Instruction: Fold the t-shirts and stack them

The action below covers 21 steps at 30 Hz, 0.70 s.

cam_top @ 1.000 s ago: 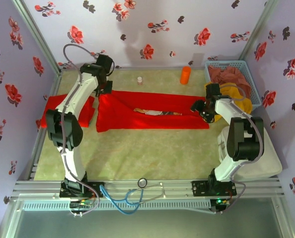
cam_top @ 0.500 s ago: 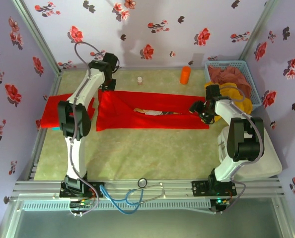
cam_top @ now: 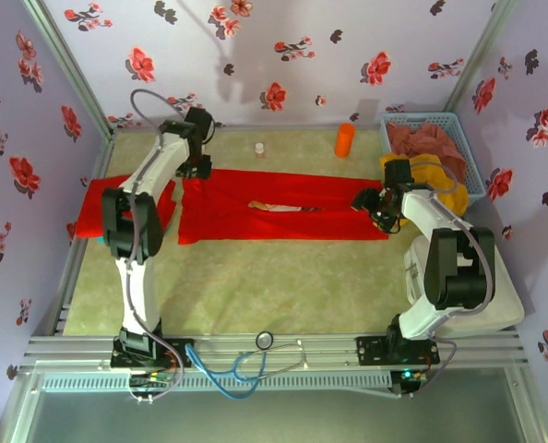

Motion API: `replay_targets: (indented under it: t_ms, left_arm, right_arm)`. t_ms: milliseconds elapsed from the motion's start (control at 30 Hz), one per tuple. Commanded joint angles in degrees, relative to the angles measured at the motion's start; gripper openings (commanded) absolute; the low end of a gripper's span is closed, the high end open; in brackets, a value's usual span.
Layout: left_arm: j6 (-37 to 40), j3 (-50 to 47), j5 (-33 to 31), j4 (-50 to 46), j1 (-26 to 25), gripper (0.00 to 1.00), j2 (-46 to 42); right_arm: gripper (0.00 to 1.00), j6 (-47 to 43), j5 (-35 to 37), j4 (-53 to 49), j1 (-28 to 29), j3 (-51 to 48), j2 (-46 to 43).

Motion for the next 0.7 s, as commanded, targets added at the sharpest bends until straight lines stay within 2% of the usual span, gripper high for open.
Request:
replay_targets:
  t_ms: [0,133,267,433,667]
  left_arm:
    - [-10.01,-9.55,10.2,5.92,-0.62,0.37,-7.58]
    - [-17.92,-21.11,15.62,13.88,-1.49,0.34,-12.75]
    - [-23.03,-28.51,17.88,21.11,-2.32,0.35,-14.06]
    - [-27.2,-33.11,20.78,28.36,-2.32,0.38,-13.24]
    - [-28.01,-33.35,20.8,30.89,-2.32,0.38,-10.17]
  right_arm:
    - [0.75,-1.0,-1.16,0.02,-0.15,-0.39,-1.28]
    - [0.75,-0.76,-1.16,0.23,0.21,-0.62,-1.06]
    - [0.75,-0.62,-1.38,0.49,0.54,-0.99,-0.43]
    - [0.74,-1.02,-1.13,-0.29,0.65,-0.93,-0.4]
    - [0.74,-1.69,-0.54,-1.13,0.64,-0.53,-0.68]
